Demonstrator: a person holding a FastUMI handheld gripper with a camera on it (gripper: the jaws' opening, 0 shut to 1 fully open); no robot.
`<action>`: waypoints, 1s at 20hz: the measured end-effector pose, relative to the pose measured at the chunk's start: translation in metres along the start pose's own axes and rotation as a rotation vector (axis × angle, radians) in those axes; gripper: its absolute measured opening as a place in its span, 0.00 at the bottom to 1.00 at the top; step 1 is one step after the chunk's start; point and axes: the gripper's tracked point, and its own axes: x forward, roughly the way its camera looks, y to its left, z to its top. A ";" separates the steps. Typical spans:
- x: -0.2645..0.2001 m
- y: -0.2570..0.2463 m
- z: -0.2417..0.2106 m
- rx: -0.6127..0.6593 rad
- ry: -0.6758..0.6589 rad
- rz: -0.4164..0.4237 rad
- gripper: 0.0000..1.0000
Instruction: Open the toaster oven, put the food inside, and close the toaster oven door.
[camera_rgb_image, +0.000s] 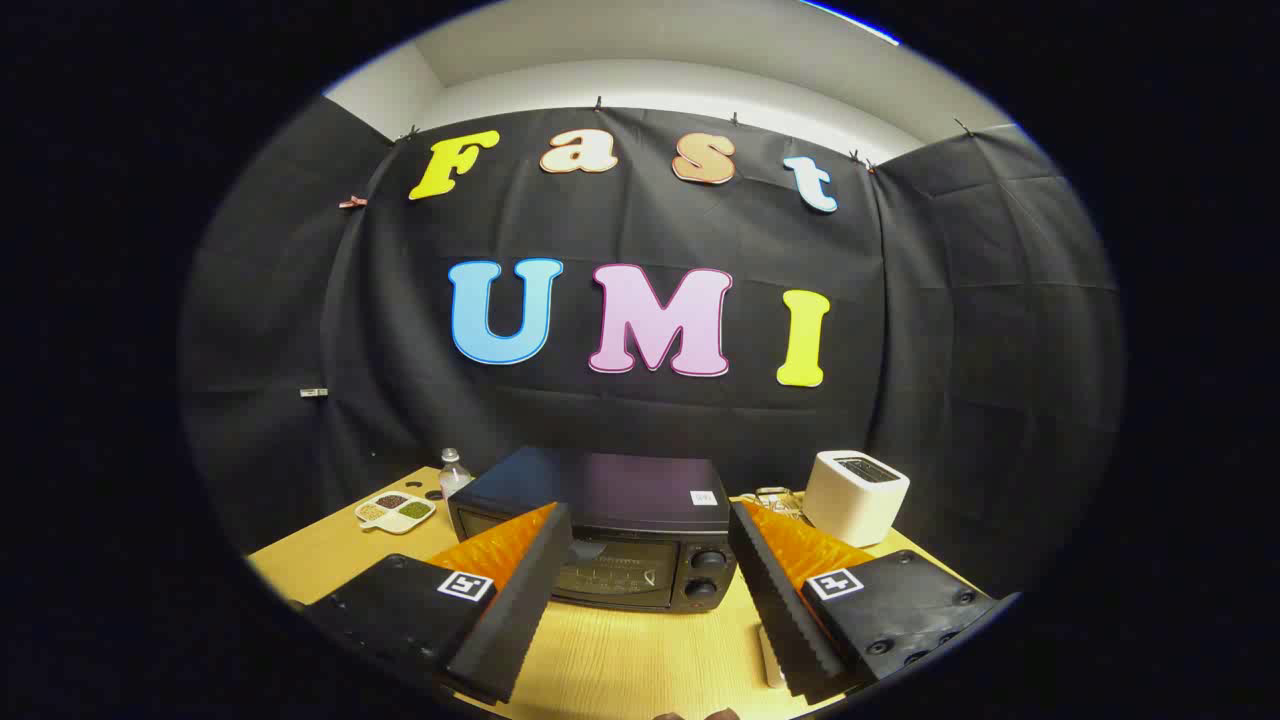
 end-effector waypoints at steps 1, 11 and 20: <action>-0.001 0.000 0.001 0.001 -0.002 -0.002 0.97; -0.006 0.007 -0.004 -0.006 0.011 0.011 0.97; -0.002 0.026 -0.013 -0.019 0.028 0.050 0.97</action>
